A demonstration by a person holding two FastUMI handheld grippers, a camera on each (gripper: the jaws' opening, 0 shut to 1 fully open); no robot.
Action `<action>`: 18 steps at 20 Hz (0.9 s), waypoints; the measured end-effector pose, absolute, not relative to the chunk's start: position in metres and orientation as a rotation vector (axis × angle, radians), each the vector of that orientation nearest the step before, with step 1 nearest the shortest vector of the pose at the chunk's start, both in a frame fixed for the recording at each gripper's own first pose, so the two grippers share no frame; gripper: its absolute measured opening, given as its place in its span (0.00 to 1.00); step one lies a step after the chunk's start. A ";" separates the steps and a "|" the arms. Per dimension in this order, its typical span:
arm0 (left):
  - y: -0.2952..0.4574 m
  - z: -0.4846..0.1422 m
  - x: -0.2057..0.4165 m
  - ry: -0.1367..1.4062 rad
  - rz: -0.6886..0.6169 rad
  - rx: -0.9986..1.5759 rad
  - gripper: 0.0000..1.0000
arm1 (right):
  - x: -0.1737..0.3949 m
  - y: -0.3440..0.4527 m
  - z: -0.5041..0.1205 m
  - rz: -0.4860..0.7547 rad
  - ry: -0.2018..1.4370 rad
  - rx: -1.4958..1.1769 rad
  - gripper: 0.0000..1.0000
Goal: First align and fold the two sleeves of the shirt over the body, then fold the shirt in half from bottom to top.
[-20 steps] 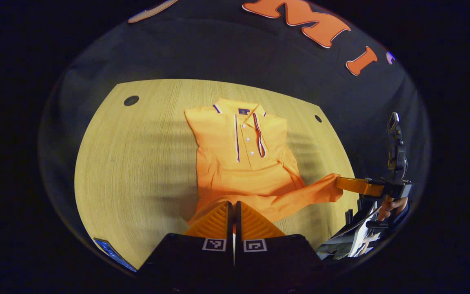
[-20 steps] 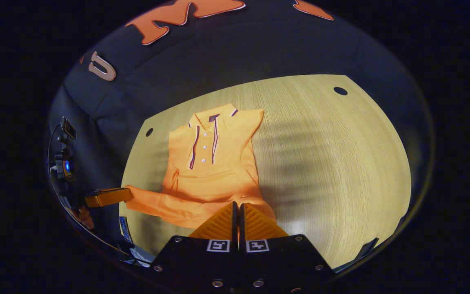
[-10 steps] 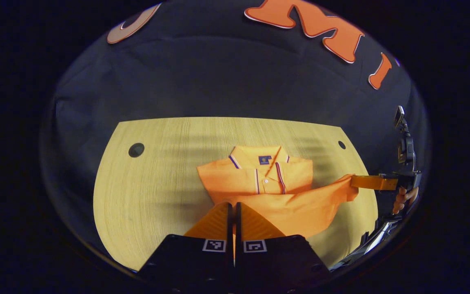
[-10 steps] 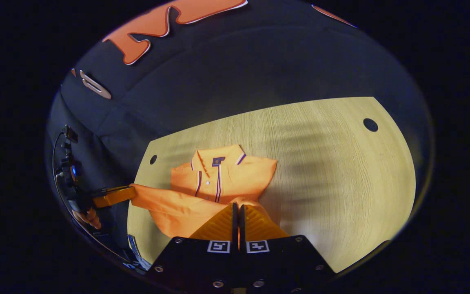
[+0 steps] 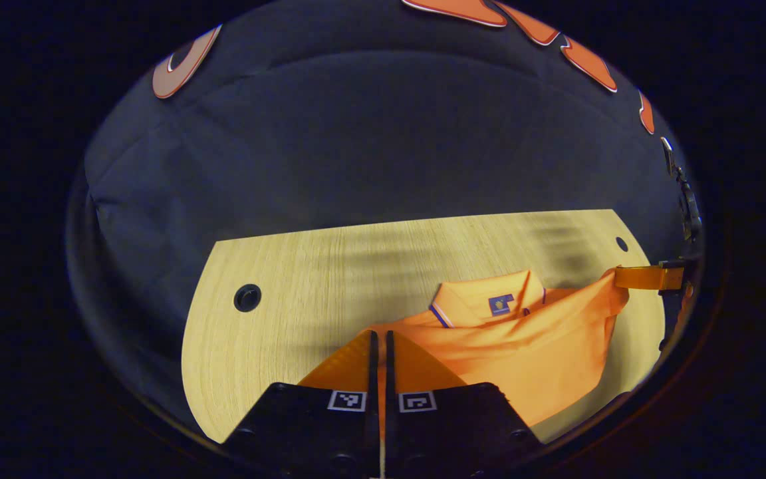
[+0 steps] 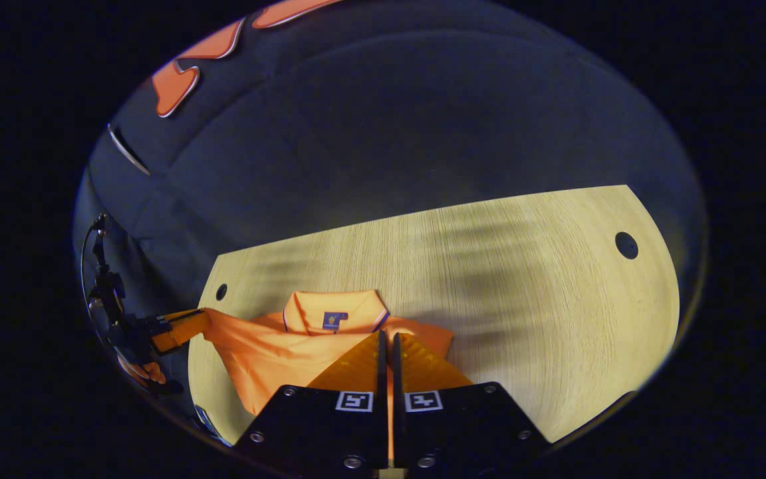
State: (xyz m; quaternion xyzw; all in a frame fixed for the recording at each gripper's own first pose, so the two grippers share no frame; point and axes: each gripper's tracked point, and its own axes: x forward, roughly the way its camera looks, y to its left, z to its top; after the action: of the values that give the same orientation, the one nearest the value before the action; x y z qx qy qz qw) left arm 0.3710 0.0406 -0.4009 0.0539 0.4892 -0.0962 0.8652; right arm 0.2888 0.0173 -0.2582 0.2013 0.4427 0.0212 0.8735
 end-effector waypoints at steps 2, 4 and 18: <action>0.037 -0.396 0.373 1.007 -0.193 0.096 0.21 | 0.294 0.017 -0.256 0.040 0.894 0.419 0.22; 0.037 -0.387 0.374 0.978 -0.180 0.082 0.72 | 0.299 0.002 -0.247 0.010 0.828 0.357 0.47; 0.031 -0.190 0.322 0.581 -0.168 -0.022 0.98 | 0.238 0.000 -0.076 -0.017 0.345 0.069 0.98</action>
State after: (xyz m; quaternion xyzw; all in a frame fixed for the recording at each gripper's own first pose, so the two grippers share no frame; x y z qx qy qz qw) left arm 0.3216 0.0314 -0.1903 -0.0109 0.2861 -0.0826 0.9546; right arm 0.2383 0.0000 -0.0757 0.0342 0.1714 -0.0084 0.9846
